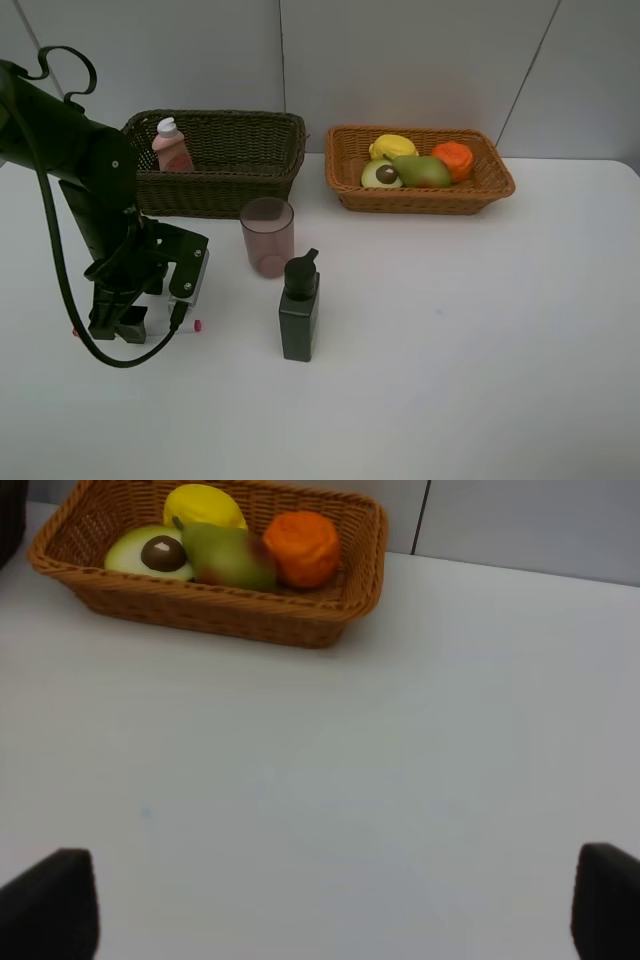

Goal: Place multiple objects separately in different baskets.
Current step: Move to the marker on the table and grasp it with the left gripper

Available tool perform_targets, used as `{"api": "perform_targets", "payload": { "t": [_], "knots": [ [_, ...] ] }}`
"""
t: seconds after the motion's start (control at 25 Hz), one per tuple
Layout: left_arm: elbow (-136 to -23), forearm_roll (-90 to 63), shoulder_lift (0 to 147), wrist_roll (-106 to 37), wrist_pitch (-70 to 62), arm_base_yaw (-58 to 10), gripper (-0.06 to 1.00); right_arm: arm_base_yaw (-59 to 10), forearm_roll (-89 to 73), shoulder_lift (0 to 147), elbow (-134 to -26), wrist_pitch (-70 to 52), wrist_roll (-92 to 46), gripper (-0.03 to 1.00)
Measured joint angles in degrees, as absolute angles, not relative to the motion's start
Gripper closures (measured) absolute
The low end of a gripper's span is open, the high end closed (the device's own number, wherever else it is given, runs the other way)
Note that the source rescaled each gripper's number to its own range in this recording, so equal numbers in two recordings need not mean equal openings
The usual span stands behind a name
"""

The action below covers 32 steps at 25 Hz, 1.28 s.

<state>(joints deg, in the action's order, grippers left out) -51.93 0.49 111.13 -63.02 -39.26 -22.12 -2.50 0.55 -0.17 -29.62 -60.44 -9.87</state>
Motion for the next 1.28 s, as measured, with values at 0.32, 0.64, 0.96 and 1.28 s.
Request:
{"api": "perform_targets", "payload": {
  "t": [0.32, 0.64, 0.96, 1.28],
  "knots": [
    [-47.5, 0.8, 110.5, -63.1, -33.1, -22.3, 0.04, -2.5, 0.6, -0.2, -29.6, -60.4, -9.9, -0.03],
    [-47.1, 0.7, 110.3, -63.1, -32.5, -22.3, 0.04, -2.5, 0.6, -0.2, -29.6, -60.4, -9.9, -0.03],
    [-47.0, 0.7, 110.1, -63.1, -32.5, -22.3, 0.36, -2.5, 0.6, -0.2, -29.6, -60.4, -9.9, -0.03],
    [-47.0, 0.8, 110.1, -63.1, -32.5, -22.3, 0.74, -2.5, 0.6, -0.2, -29.6, -60.4, -9.9, -0.03]
  ]
}}
